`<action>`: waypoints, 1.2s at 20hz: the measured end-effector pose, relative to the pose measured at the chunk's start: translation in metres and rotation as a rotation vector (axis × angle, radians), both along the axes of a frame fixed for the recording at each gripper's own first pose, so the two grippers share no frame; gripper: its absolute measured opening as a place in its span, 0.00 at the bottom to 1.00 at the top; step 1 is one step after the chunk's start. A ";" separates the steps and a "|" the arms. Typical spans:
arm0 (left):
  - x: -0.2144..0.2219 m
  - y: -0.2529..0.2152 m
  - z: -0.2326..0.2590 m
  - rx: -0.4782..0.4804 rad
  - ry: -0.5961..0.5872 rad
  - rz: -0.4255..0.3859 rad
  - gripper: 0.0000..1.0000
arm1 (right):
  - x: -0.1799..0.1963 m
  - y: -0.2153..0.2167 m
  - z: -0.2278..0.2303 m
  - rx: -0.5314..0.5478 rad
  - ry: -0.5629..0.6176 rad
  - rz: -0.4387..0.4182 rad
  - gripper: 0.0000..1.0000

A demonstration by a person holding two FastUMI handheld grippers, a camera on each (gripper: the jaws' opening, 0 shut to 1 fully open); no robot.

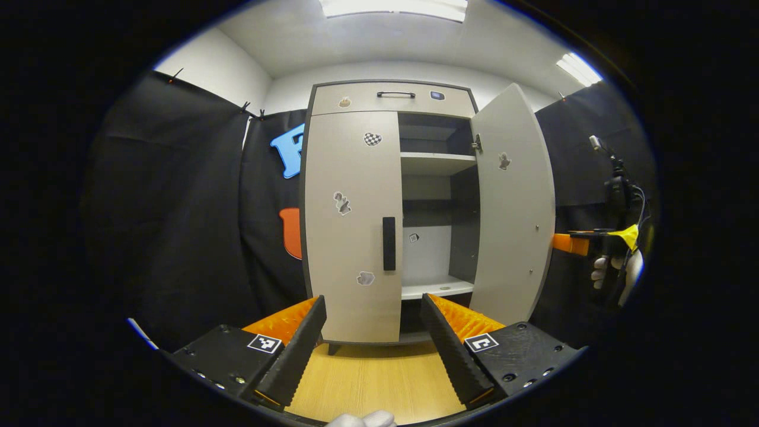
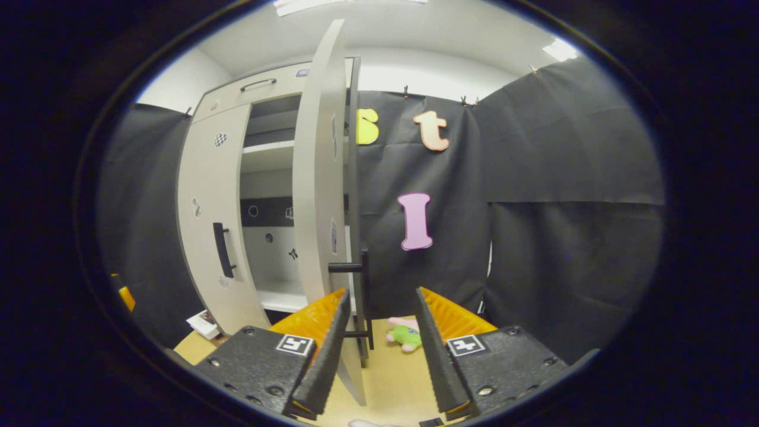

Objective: Open the right door of the double-door shoe cabinet with the right hand, and open the left door with the left hand.

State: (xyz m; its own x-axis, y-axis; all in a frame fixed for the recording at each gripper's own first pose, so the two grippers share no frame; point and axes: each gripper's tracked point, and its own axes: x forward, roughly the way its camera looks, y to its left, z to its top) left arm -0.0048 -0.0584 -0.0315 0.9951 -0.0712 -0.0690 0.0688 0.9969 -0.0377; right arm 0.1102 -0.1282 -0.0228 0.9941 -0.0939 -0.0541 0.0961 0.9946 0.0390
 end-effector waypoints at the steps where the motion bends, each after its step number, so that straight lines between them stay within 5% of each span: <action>1: 0.006 0.005 -0.002 0.001 0.002 -0.002 0.96 | -0.002 -0.003 0.002 -0.013 -0.010 -0.010 0.81; 5: 0.033 0.021 -0.012 0.013 0.010 -0.007 0.96 | -0.008 -0.001 0.009 -0.035 -0.045 -0.018 0.95; 18: 0.149 -0.009 -0.010 0.013 -0.035 -0.035 0.96 | -0.023 0.039 -0.008 -0.011 0.028 0.143 1.00; 24: 0.217 -0.038 -0.009 0.025 -0.052 -0.056 0.96 | -0.023 0.037 -0.009 -0.003 0.042 0.130 1.00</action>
State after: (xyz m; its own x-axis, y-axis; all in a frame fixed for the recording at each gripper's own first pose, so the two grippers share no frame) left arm 0.2118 -0.0968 -0.0404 0.9919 -0.1255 -0.0200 0.1253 0.9921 -0.0079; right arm 0.0869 -0.0911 -0.0321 0.9948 0.0357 -0.0954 -0.0326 0.9989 0.0343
